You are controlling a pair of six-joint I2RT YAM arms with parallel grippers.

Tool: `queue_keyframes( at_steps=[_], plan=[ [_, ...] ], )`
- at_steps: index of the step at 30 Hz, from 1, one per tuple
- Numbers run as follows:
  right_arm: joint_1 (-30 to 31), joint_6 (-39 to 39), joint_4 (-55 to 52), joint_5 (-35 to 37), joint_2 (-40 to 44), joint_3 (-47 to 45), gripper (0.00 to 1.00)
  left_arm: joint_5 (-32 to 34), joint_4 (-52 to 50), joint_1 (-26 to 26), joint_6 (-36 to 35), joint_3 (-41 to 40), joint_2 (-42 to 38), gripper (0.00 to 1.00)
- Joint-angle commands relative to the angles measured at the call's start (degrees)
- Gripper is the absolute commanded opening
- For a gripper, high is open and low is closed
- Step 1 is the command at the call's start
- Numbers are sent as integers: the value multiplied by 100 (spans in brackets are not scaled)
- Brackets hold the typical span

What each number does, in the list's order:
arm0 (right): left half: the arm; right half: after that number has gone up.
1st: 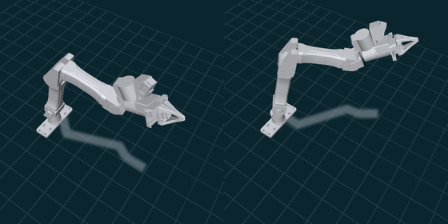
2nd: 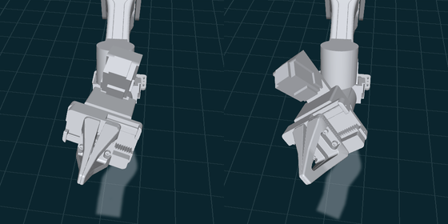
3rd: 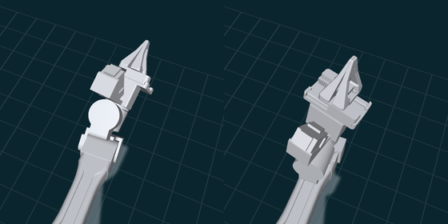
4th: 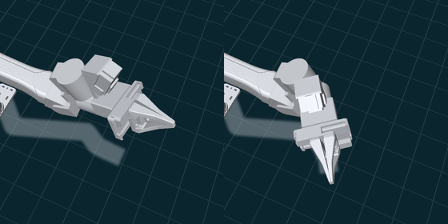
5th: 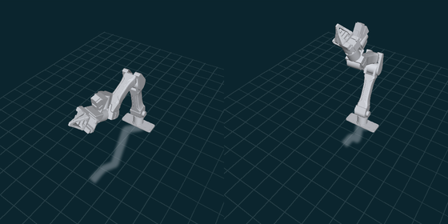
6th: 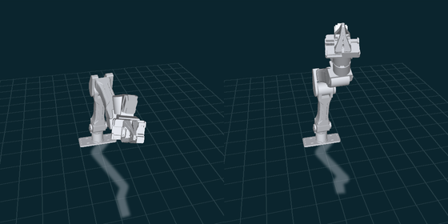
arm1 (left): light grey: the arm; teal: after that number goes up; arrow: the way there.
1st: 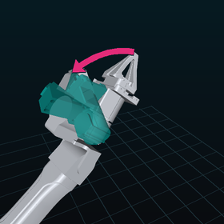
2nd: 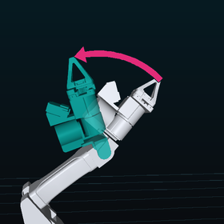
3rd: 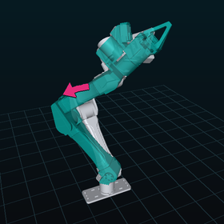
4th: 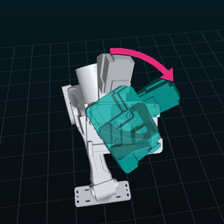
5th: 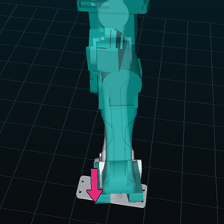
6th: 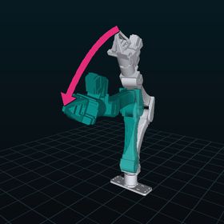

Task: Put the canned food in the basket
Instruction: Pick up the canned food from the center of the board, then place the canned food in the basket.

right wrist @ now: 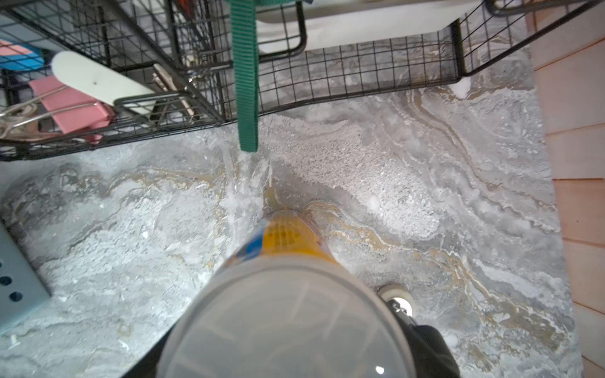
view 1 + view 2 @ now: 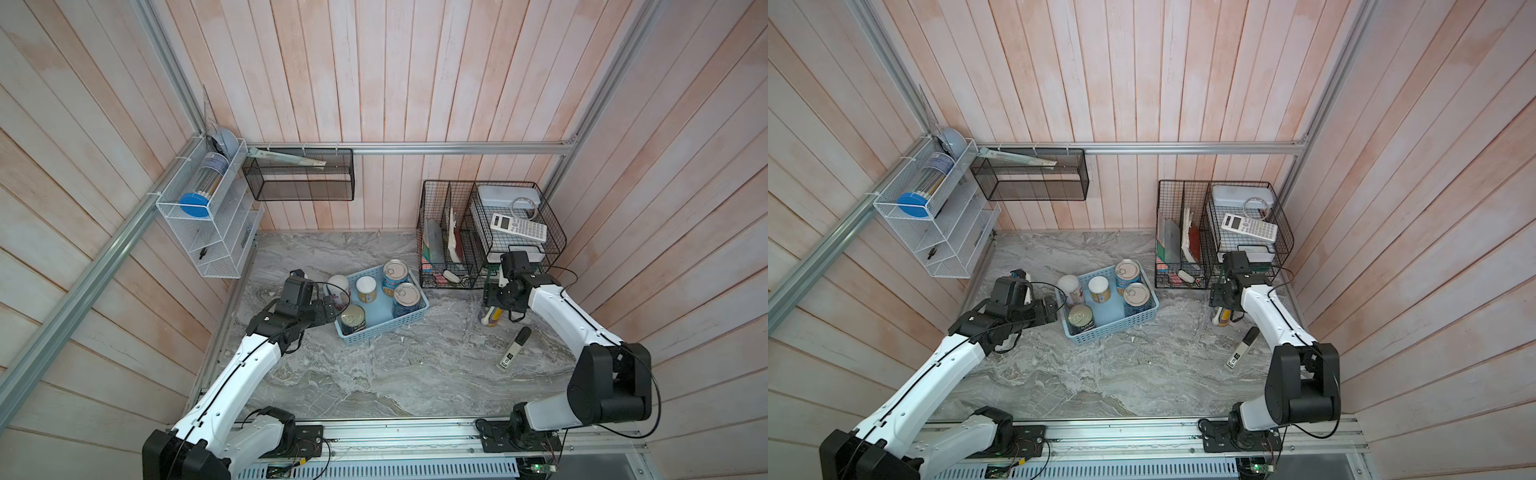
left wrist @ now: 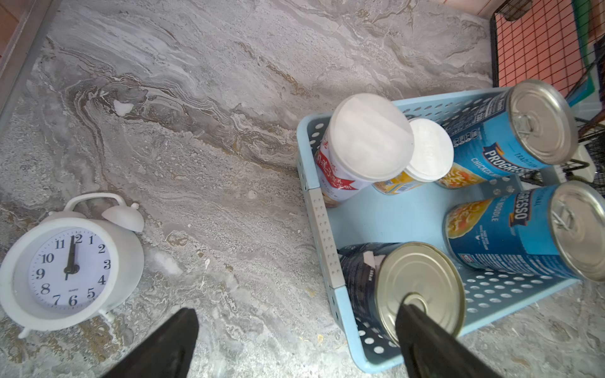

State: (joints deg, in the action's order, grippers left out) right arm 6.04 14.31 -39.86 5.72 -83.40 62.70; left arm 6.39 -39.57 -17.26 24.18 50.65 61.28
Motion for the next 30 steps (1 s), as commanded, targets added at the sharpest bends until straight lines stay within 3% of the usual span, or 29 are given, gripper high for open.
queue_keyframes(
  at_steps=[1, 8, 14, 22, 30],
  plan=[
    [368, -1, -141, -307, 490, 613, 55, -12, 90, 30, -82, -73, -10, 100],
    [2209, 341, 66, -88, 454, 1305, 55, 60, 64, 30, -46, -82, -2, 100],
    [3267, 575, 377, -228, -228, 2236, 54, 127, 38, 29, 10, -91, -39, 100],
    [4031, 350, 96, -300, -1415, 3820, 54, 168, 4, 87, 148, -143, -167, 100],
    [4205, 209, 206, -487, -1961, 4017, 54, 206, -13, 117, 171, -143, -177, 100]
  ],
)
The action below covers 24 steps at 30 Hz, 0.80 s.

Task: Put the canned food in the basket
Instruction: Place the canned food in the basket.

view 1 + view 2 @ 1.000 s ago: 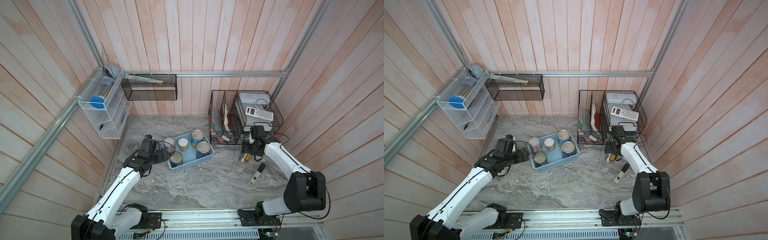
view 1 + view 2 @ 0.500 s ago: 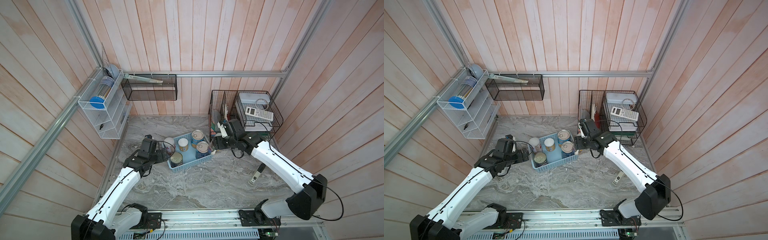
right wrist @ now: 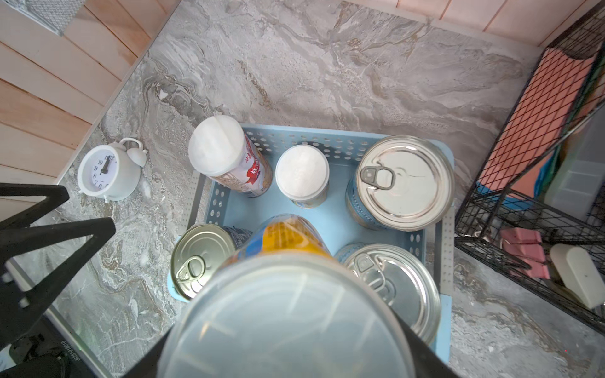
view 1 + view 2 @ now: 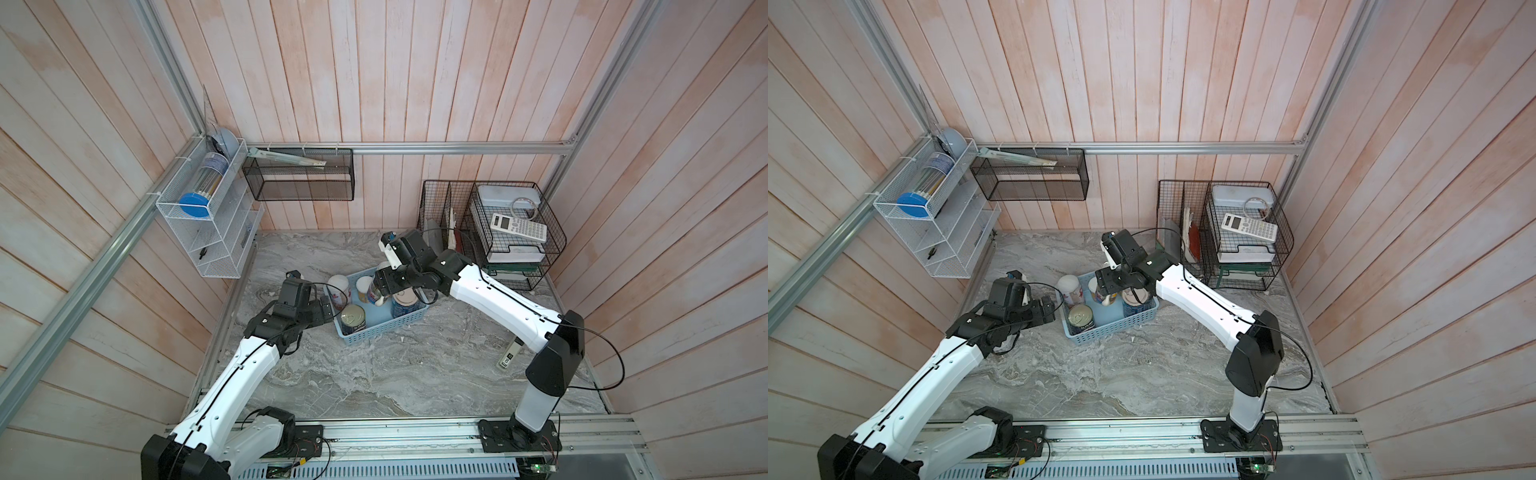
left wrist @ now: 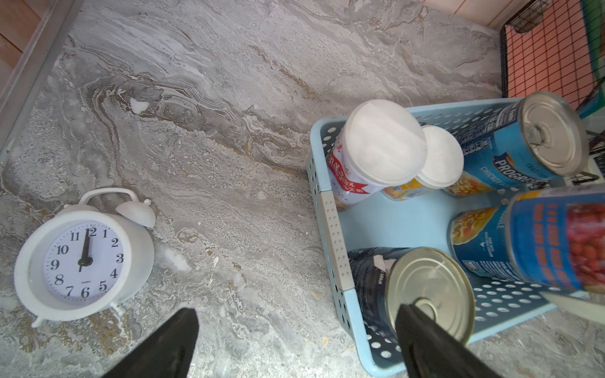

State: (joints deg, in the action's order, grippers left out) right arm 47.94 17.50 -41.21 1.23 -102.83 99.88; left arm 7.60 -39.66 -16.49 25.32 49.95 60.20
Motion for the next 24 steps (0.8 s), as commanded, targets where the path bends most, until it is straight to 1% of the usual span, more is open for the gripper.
queue_keyframes(
  at_steps=[1, 6, 14, 20, 24],
  plan=[
    [31, -142, 333, -6, -87, 312, 54, 78, 6, 57, 77, -78, -81, 100],
    [44, -333, 467, 172, -285, 221, 55, -73, 130, 69, 280, -200, -195, 100],
    [134, -519, 444, 297, -644, 169, 55, -62, 239, 70, 529, -379, -280, 100],
    [190, -580, 433, 167, -872, 17, 56, 23, 281, 67, 693, -434, -239, 100],
    [228, -615, 325, 131, -1037, 36, 58, -78, 388, 68, 794, -525, -223, 100]
  ],
)
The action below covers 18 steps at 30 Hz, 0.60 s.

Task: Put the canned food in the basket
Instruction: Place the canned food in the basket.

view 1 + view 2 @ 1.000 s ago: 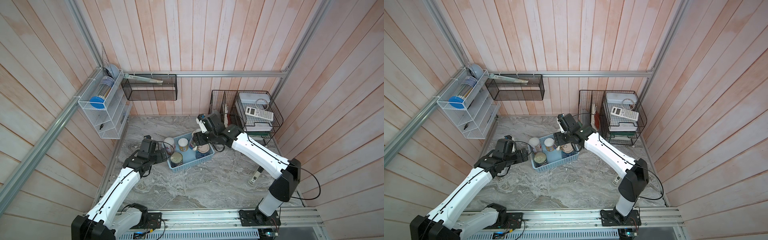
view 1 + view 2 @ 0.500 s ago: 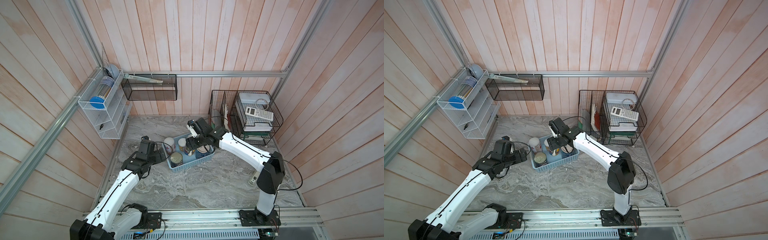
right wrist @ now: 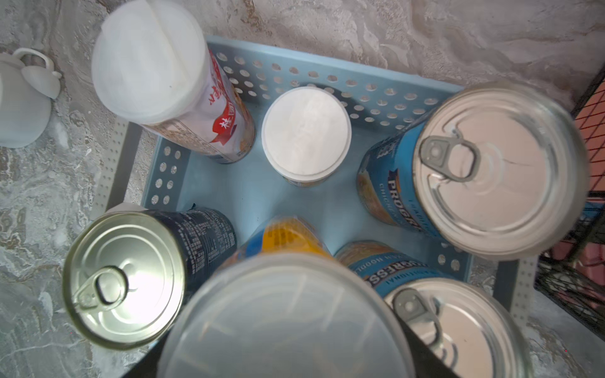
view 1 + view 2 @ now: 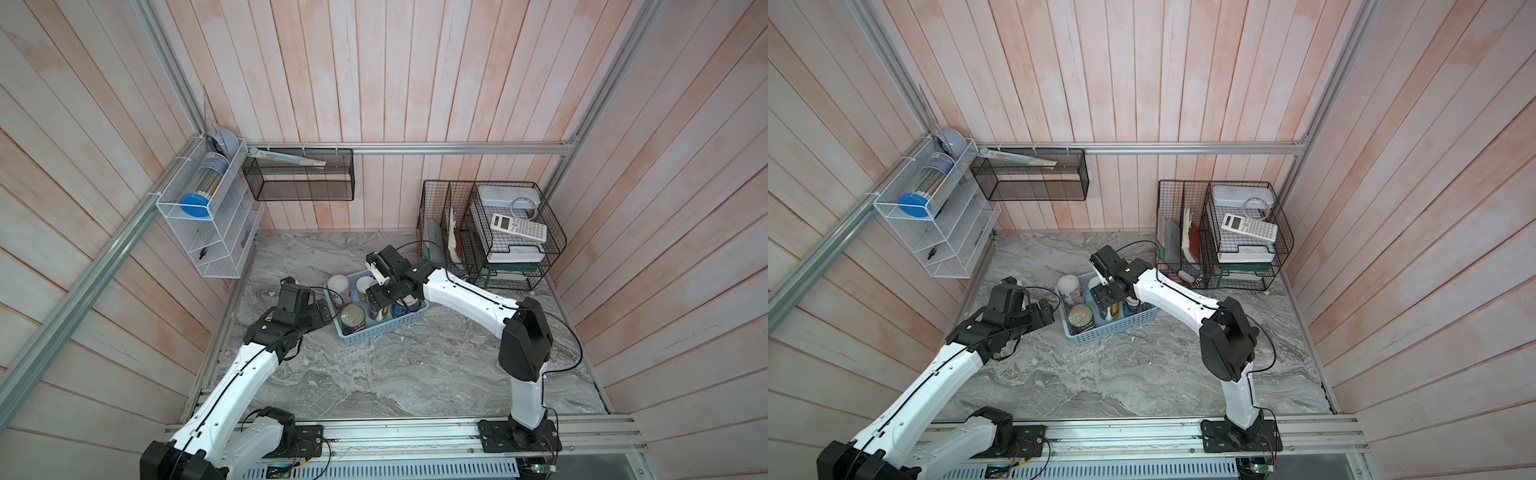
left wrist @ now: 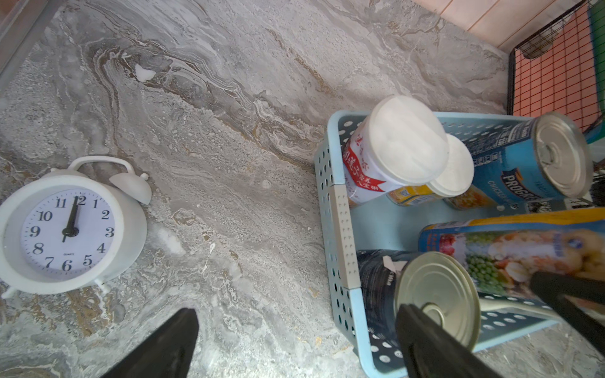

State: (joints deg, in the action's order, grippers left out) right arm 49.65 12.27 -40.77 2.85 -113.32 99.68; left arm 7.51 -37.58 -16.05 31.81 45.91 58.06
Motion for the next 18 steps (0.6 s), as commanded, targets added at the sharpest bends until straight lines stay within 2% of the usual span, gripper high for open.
queue_keyframes(
  at_steps=[1, 13, 18],
  plan=[
    [69, -101, 251, -24, -10, 55, 60, -103, 219, 25, 176, -150, -14, 100],
    [173, -15, 259, -25, 192, -250, 83, -194, 396, 24, 303, -327, -40, 100],
    [172, 53, 338, -21, 535, -331, 86, -188, 516, 24, 483, -482, -229, 100]
  ],
)
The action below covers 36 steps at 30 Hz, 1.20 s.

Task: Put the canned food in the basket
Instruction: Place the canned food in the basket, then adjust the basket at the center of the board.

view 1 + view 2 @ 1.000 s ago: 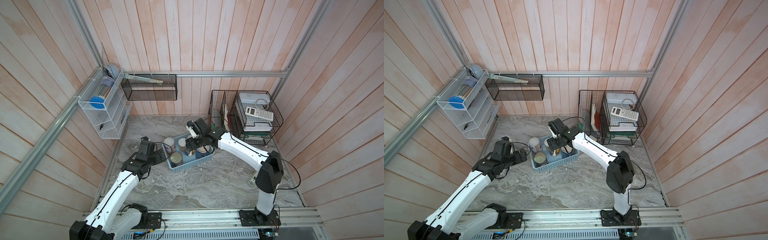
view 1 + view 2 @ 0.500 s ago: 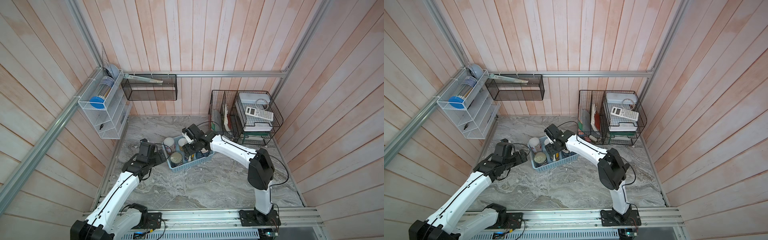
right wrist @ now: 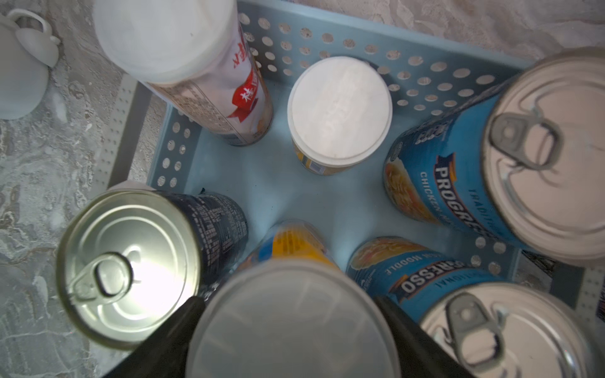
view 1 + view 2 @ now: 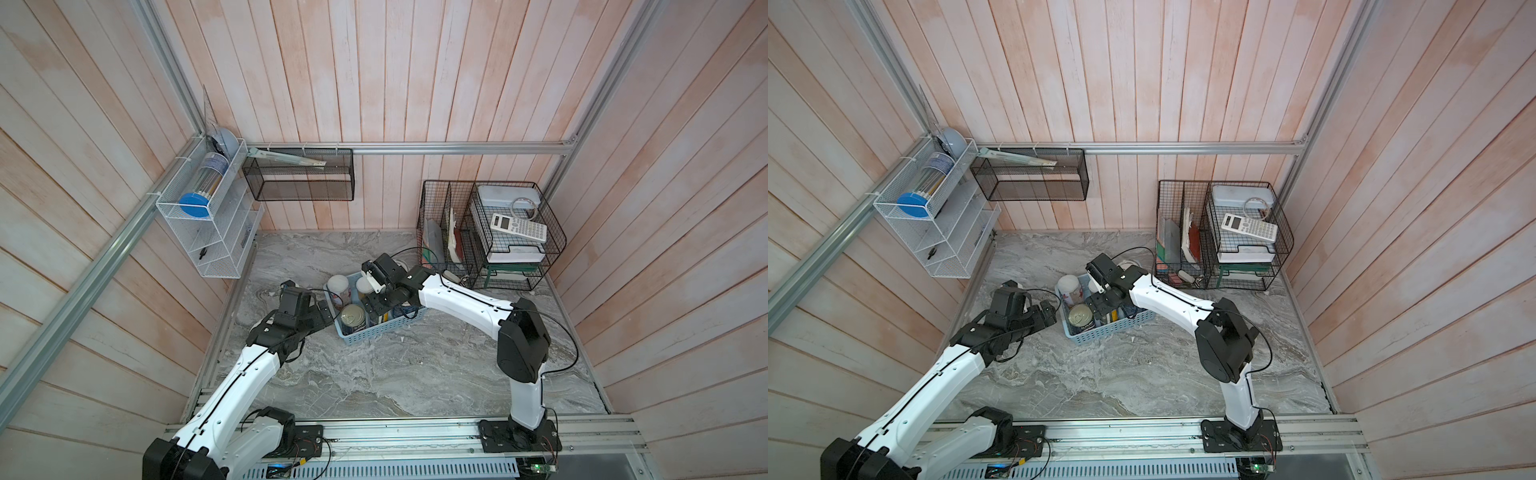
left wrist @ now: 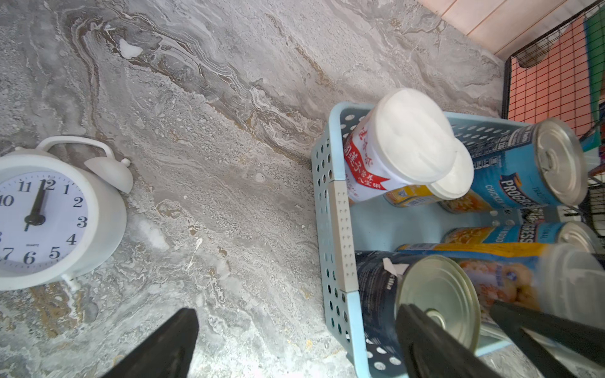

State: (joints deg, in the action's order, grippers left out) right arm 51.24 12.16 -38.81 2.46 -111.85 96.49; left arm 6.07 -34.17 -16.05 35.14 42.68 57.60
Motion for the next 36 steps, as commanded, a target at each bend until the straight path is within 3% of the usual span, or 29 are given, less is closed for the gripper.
queue_keyframes(
  at_steps=[1, 4, 6, 8, 10, 15, 19, 24, 28, 36],
  plan=[
    [21, 81, 150, -9, 510, -13, 86, -54, 229, 27, 221, -236, -244, 100],
    [22, 139, 69, 96, 988, -39, 87, -115, 413, 24, 466, -500, -383, 100],
    [9, 397, -25, 679, 1399, -265, 87, -85, 501, 24, 608, -659, -501, 100],
    [-18, 808, 129, 1464, 1952, -862, 86, -46, 575, 26, 701, -796, -639, 100],
    [-258, 977, 554, 1621, 2555, -1725, 84, -8, 634, 19, 732, -874, -745, 100],
    [-1398, 1535, 1420, 649, 3617, -3283, 75, 7, 596, 23, 688, -844, -733, 100],
    [-2080, 1622, 2076, -413, 3653, -3939, 63, -14, 631, 29, 637, -836, -756, 100],
    [-2446, 1743, 2663, -950, 3302, -4320, 56, -24, 600, 27, 605, -829, -747, 100],
    [-2597, 1734, 3178, -1934, 2978, -4442, 56, 4, 571, 29, 583, -836, -774, 100],
    [-2729, 1552, 3005, -2636, 2159, -4209, 47, 21, 556, 28, 549, -870, -762, 100]
  ],
)
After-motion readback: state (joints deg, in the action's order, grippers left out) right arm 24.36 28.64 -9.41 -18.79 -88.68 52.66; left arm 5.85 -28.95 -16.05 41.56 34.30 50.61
